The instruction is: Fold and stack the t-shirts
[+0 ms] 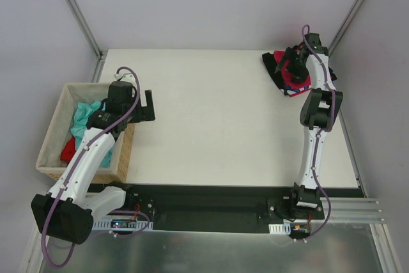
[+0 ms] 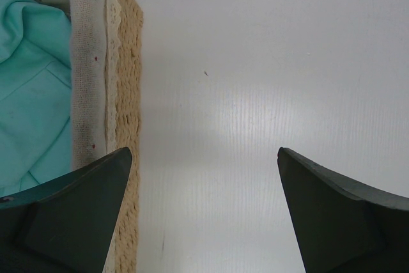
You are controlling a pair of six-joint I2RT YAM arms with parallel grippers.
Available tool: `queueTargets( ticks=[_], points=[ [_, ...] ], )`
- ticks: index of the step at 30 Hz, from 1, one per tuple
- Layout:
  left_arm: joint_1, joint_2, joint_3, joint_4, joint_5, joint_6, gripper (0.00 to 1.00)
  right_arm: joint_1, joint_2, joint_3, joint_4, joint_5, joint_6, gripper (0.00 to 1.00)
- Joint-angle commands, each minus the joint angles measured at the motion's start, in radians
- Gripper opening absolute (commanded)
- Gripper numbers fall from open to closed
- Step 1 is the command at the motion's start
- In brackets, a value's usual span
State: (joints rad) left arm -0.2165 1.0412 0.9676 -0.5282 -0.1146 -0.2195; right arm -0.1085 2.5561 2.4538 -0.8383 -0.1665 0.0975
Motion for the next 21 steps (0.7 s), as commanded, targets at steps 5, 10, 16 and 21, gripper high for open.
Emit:
queueTargets(
  ticks=[5,10,16,21],
  points=[
    [-0.009,-0.015,-0.004,0.017,-0.023,0.012,0.99,-0.013,-0.087,-0.053,0.039,0.134,-0.079,0.97],
    [-0.009,-0.040,-0.001,0.016,-0.036,0.009,0.99,0.003,-0.292,-0.156,0.051,0.160,-0.093,0.96],
    [-0.009,-0.052,0.022,0.017,-0.034,0.017,0.99,0.082,-0.606,-0.318,0.062,0.280,-0.182,0.96],
    [-0.009,-0.064,0.060,0.002,-0.083,0.031,0.99,0.183,-0.818,-0.499,0.105,0.280,-0.185,0.96]
  ],
)
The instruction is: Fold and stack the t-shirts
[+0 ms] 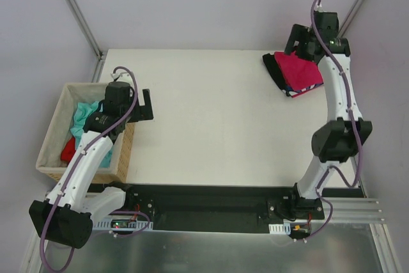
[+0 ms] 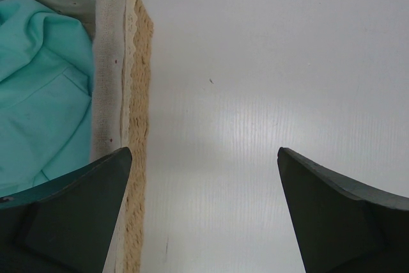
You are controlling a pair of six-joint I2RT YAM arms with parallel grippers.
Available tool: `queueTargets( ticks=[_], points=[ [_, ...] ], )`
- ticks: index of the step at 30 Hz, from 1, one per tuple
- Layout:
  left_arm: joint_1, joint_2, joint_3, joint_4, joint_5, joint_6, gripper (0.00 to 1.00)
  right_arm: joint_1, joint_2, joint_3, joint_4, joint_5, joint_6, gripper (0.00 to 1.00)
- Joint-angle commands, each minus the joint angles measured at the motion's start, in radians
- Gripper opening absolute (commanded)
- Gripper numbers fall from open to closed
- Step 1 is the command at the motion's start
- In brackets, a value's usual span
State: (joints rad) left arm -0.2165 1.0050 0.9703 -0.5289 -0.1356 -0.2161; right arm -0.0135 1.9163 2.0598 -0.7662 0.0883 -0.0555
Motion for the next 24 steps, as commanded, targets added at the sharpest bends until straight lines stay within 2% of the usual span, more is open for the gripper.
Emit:
queueTargets(
  ticks=[1,2,5,7,15,19,24],
  points=[
    [-0.009,-0.026,0.073,-0.006,-0.093,0.029,0.99,0.130,-0.231,-0.139,0.042,0.022,-0.029,0.96],
    [-0.009,-0.019,0.077,-0.023,-0.169,0.034,0.99,0.153,-0.258,-0.200,0.051,0.025,-0.021,0.97],
    [-0.009,-0.009,0.094,-0.043,-0.278,0.043,0.99,0.254,-0.328,-0.307,0.082,0.060,-0.021,0.96],
    [-0.007,-0.012,0.116,-0.057,-0.301,0.041,0.99,0.321,-0.355,-0.357,0.108,0.079,-0.021,0.96],
    [0.072,-0.054,0.241,-0.074,-0.335,0.032,0.99,0.475,-0.416,-0.532,0.156,0.128,-0.018,0.97],
    [0.173,-0.028,0.280,-0.126,-0.343,0.018,0.99,0.510,-0.453,-0.602,0.185,0.122,-0.014,0.96],
    [0.210,0.081,0.281,-0.180,-0.320,-0.003,0.99,0.553,-0.477,-0.678,0.212,0.128,-0.007,0.96]
  ],
)
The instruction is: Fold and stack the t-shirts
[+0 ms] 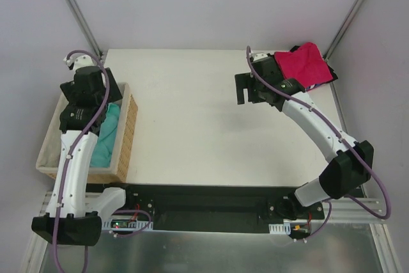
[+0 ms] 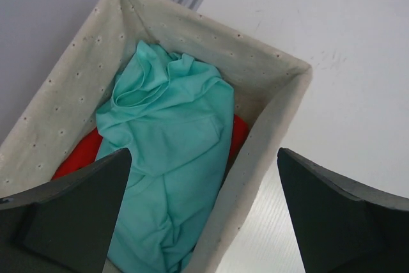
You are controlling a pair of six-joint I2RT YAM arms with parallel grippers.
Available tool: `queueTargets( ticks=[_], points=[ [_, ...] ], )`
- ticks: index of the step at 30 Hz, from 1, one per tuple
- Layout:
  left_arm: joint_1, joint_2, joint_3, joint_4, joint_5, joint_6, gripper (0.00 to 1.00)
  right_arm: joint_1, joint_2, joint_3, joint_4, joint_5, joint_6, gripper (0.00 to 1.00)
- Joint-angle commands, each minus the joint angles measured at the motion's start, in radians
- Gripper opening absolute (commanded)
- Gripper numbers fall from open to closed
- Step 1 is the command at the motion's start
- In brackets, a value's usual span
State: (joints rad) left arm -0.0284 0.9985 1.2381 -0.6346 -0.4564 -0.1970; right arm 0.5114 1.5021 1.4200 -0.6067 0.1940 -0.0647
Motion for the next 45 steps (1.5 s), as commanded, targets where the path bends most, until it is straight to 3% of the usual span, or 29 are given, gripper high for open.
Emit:
queueTargets(
  ticks=[1,10,19,27,40,45],
  points=[
    [0.047,0.129,0.009,-0.077,0.028,-0.036,0.98,0.033,-0.071,-0.049,0.059,0.015,0.005,0.96],
    [0.205,0.302,0.037,-0.085,0.130,-0.110,0.93,0.068,-0.094,-0.154,0.097,-0.010,-0.003,0.96],
    [0.315,0.354,-0.020,-0.082,0.229,-0.142,0.90,0.079,-0.089,-0.155,0.111,-0.024,0.000,0.96],
    [0.372,0.426,-0.028,-0.065,0.312,-0.171,0.89,0.110,-0.074,-0.148,0.101,-0.016,0.006,0.96],
    [0.426,0.508,-0.055,-0.039,0.305,-0.197,0.86,0.131,-0.088,-0.153,0.084,0.002,0.006,0.96],
    [0.441,0.535,-0.057,-0.037,0.289,-0.214,0.81,0.131,-0.094,-0.167,0.082,0.001,0.002,0.96]
  ],
)
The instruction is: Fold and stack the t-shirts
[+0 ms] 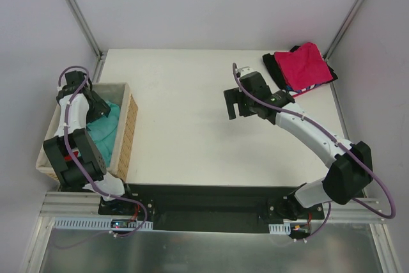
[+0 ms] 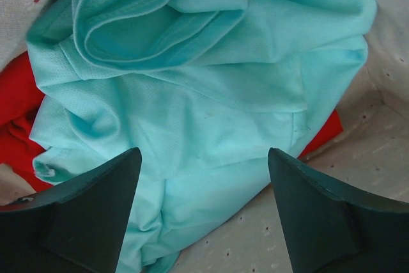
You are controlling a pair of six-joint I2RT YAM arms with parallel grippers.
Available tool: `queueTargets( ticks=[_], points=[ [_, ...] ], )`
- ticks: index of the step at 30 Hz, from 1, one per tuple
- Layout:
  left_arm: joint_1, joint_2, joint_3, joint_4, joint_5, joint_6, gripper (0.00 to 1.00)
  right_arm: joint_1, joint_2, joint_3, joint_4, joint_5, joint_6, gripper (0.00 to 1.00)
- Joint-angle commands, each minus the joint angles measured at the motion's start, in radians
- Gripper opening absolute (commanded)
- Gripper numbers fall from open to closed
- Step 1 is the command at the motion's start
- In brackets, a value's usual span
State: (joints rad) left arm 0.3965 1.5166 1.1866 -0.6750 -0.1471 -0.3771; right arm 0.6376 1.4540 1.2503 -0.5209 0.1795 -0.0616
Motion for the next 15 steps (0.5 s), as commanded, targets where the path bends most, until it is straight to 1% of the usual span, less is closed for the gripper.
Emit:
queueTargets(
  ticks=[1,3,4,5,8,15],
  points=[
    [0.018,0.020,-0.005,0.005,-0.034,-0.036,0.79,0.005,-0.047,-0.002,-0.004,0.015,-0.001,0.97],
    [0.024,0.028,-0.002,0.003,-0.042,-0.039,0.74,0.005,-0.049,-0.005,-0.004,0.015,-0.003,0.96],
    [0.025,0.028,-0.002,0.003,-0.045,-0.040,0.69,0.005,-0.052,-0.008,-0.005,0.014,-0.003,0.97],
    [0.031,0.030,-0.001,0.003,-0.046,-0.042,0.68,0.005,-0.053,-0.009,-0.005,0.014,-0.003,0.97],
    [0.038,0.043,0.005,0.000,-0.057,-0.043,0.66,0.005,-0.060,-0.015,-0.005,0.012,-0.004,0.97],
    [0.053,0.088,0.041,-0.003,-0.101,-0.066,0.66,0.007,-0.089,-0.046,-0.004,0.014,-0.004,0.96]
  ],
)
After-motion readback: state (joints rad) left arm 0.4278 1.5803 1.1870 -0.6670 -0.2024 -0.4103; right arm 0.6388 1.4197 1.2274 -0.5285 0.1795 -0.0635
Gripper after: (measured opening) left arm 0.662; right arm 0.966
